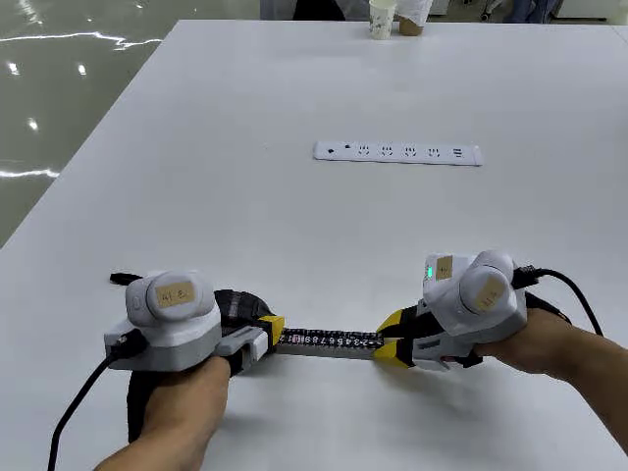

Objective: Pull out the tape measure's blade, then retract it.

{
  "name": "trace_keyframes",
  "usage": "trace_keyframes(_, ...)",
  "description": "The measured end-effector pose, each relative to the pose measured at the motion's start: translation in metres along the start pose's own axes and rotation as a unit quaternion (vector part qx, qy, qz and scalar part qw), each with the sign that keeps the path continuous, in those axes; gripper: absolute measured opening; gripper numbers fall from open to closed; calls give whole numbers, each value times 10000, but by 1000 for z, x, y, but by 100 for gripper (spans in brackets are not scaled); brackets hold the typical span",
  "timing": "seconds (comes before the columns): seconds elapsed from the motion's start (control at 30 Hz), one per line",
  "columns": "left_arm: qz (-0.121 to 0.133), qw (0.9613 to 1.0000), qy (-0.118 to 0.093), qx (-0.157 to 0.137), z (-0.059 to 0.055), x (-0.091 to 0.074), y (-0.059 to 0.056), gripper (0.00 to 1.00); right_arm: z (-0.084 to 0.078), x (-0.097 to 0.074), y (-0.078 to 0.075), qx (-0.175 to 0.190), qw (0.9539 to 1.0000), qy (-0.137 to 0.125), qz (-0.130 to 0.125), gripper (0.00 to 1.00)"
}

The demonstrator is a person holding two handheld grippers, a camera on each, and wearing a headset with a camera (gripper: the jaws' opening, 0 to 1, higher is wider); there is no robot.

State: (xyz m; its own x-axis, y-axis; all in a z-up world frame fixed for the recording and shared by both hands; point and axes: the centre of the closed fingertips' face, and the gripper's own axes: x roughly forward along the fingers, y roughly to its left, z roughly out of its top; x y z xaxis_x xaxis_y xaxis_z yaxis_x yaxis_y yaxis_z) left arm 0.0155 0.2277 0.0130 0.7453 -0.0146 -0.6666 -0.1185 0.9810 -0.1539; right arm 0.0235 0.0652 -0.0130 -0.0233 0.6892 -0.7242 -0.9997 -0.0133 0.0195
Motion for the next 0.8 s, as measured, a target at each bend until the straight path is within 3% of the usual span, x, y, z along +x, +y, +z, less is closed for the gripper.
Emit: trace_keyframes(0.8, -23, 10000, 18, -21, 0, 0, 0, 58, 21, 18, 3, -39, 9999, -108, 52, 10)
